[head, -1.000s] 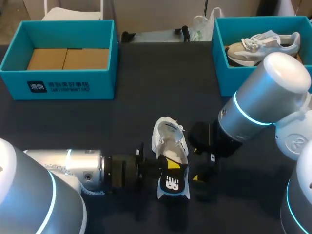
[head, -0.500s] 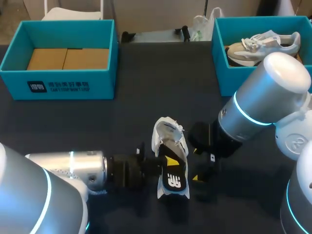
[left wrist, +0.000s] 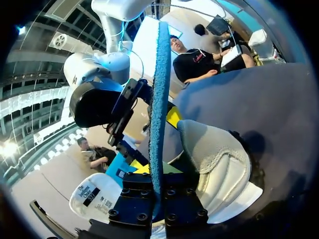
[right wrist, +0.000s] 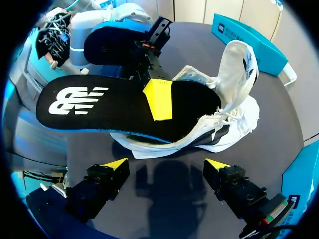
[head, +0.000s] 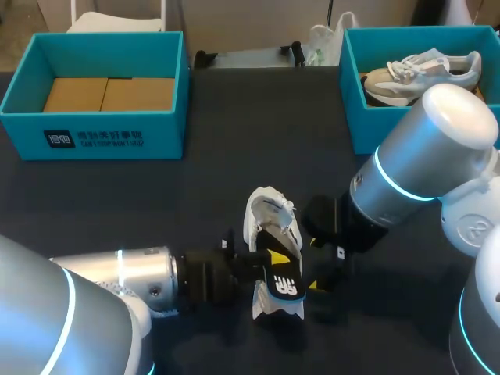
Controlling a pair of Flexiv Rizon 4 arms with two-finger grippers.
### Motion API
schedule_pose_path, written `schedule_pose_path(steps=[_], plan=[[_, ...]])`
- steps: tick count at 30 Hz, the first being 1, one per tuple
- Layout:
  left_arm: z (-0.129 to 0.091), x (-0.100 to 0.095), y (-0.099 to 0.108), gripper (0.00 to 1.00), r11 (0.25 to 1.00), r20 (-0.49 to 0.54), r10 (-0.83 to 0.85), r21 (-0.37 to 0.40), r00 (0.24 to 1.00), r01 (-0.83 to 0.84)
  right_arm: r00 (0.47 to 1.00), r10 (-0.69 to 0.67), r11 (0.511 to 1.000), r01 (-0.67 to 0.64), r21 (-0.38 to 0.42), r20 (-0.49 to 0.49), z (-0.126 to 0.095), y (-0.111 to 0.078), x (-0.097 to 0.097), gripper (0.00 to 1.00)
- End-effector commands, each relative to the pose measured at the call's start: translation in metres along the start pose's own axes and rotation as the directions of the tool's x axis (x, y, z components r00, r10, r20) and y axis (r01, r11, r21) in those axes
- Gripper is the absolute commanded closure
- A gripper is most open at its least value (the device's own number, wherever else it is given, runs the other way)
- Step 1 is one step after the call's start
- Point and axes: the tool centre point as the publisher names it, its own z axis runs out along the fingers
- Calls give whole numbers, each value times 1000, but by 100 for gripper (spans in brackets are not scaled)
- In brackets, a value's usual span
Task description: Take the shoe out of the shoebox, open the shoe tongue, remove and reinsert the insole, then place the shoe into the shoebox
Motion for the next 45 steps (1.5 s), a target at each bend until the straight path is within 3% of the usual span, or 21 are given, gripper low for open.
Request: schedule_pose_path(steps=[1, 5, 8, 15, 27, 28, 30, 37, 45], plan=[[-10, 1, -3, 100, 1000, -6, -4, 16, 1000, 5, 1000, 1, 1000, -1, 1, 4, 1, 0, 1, 0], [-11, -1, -8, 98, 999, -7, -14, 31, 1000, 14, 1000, 1, 1000, -1, 1, 4, 1, 0, 1, 0], [-11, -2, -12, 82, 999, -9, -14, 41, 1000, 14, 1000, 1, 1000, -1, 1, 4, 1, 0, 1, 0], [-10, -6, -21, 72, 998, -12, -13, 57, 1000, 14, 1000, 1, 1000, -1, 1, 4, 1, 0, 1, 0], [-9, -6, -31, 75, 998, -18, -14, 60, 1000, 15, 1000, 1, 1000, -1, 1, 4, 1, 0, 1, 0], [-9, -7, -31, 77, 998, -19, -13, 59, 1000, 14, 1000, 1, 1000, -1, 1, 4, 1, 0, 1, 0], [-9, -7, -32, 100, 999, -22, -9, 54, 1000, 10, 1000, 1, 1000, -1, 1, 4, 1, 0, 1, 0], [-7, -2, -34, 100, 999, -20, -5, 38, 1000, 6, 1000, 1, 1000, -1, 1, 4, 1, 0, 1, 0], [-2, 7, -15, 100, 999, -35, 23, -23, 999, -24, 1000, 1, 1000, -1, 1, 4, 1, 0, 1, 0]])
